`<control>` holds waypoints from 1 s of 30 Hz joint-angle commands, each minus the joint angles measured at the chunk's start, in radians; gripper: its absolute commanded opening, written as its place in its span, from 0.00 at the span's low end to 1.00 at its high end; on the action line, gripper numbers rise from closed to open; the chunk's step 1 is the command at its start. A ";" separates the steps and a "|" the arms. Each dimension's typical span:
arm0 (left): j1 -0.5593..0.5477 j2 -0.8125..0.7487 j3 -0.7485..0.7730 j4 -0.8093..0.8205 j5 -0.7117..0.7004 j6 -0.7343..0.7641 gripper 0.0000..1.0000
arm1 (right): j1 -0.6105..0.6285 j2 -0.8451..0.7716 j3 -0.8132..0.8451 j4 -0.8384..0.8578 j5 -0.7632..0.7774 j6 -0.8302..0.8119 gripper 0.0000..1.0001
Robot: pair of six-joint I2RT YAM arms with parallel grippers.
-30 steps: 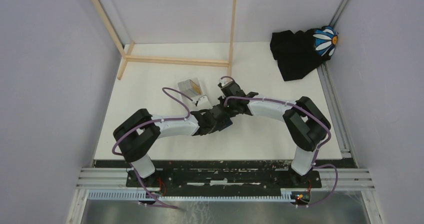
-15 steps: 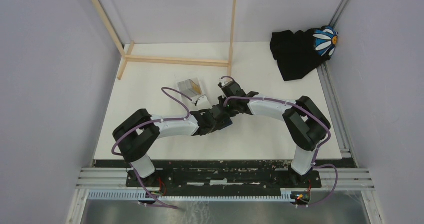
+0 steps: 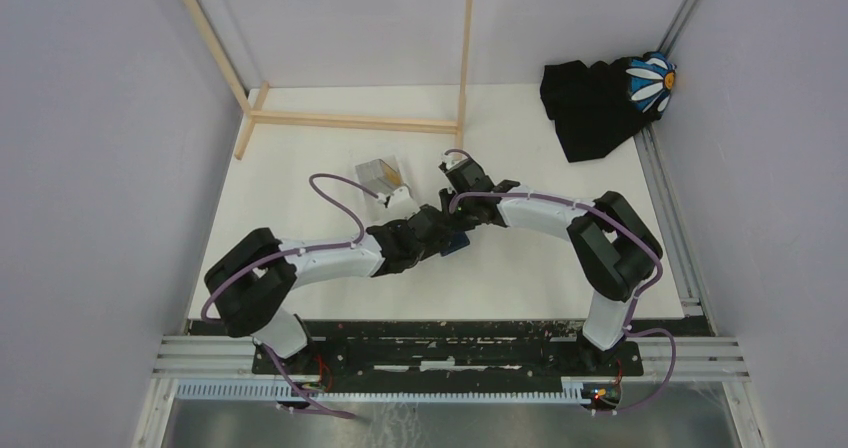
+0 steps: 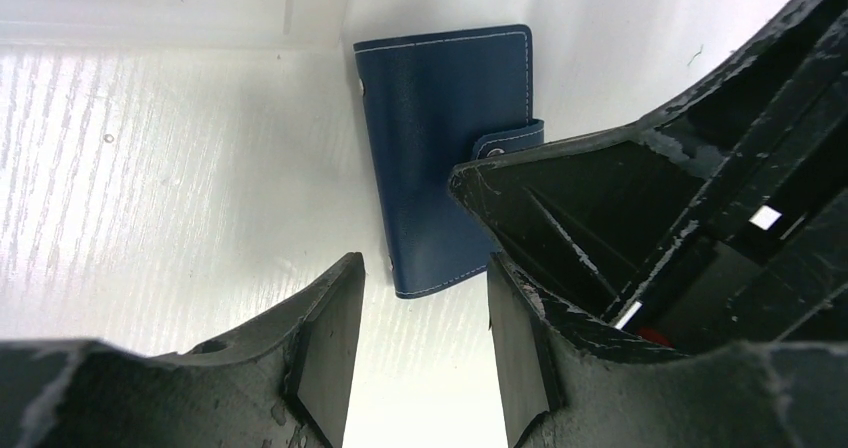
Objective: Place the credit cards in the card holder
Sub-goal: Close the card holder at the center of the board.
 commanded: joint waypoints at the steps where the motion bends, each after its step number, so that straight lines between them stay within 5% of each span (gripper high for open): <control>1: 0.002 -0.075 -0.003 0.061 -0.068 0.047 0.57 | 0.001 -0.036 0.031 -0.027 -0.012 -0.023 0.26; 19: -0.012 -0.244 -0.013 -0.065 -0.190 0.060 0.57 | 0.001 -0.120 0.095 -0.092 0.002 -0.035 0.34; 27: -0.011 -0.354 0.033 -0.233 -0.404 0.062 0.57 | 0.000 -0.238 0.087 -0.235 0.232 -0.055 0.41; 30: -0.013 -0.390 0.053 -0.299 -0.502 0.060 0.57 | 0.000 -0.296 0.083 -0.300 0.368 -0.054 0.54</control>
